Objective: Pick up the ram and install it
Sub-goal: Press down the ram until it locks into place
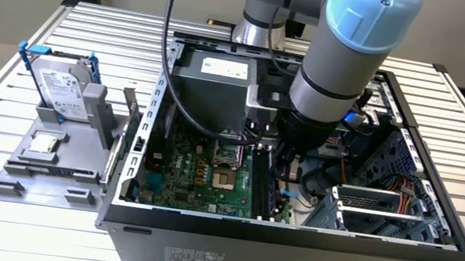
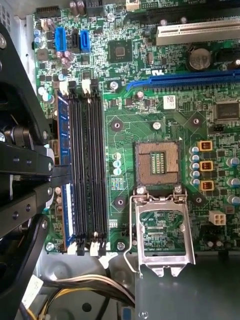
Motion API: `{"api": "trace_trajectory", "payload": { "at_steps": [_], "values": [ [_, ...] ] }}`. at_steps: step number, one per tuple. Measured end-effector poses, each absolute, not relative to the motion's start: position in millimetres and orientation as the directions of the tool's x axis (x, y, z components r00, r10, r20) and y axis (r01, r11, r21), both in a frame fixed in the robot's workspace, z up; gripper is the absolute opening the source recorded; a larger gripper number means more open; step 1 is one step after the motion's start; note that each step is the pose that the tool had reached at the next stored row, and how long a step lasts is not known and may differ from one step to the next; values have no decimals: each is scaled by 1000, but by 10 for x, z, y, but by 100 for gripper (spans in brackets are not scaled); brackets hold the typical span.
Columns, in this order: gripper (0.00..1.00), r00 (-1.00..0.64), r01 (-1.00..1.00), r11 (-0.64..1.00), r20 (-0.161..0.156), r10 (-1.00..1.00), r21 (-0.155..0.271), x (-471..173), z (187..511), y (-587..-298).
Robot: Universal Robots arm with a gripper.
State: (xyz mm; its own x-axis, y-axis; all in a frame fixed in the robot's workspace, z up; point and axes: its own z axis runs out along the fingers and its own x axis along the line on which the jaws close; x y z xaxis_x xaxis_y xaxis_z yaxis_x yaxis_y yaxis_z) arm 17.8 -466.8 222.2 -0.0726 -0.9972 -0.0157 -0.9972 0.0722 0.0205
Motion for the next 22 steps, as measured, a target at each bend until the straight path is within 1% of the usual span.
{"api": "trace_trajectory", "payload": {
  "at_steps": [4, 6, 8, 22],
  "values": [
    [0, -73, -997, 72, -14, -997, 21, 179, 2161, -4665],
    [0, -73, -997, 72, -11, -997, 21, 178, 2186, -4662],
    [0, -73, -997, 72, -17, -997, 20, 178, 2229, -4660],
    [0, -73, -997, 72, -13, -997, 20, 177, 2836, -4664]
  ]
}}
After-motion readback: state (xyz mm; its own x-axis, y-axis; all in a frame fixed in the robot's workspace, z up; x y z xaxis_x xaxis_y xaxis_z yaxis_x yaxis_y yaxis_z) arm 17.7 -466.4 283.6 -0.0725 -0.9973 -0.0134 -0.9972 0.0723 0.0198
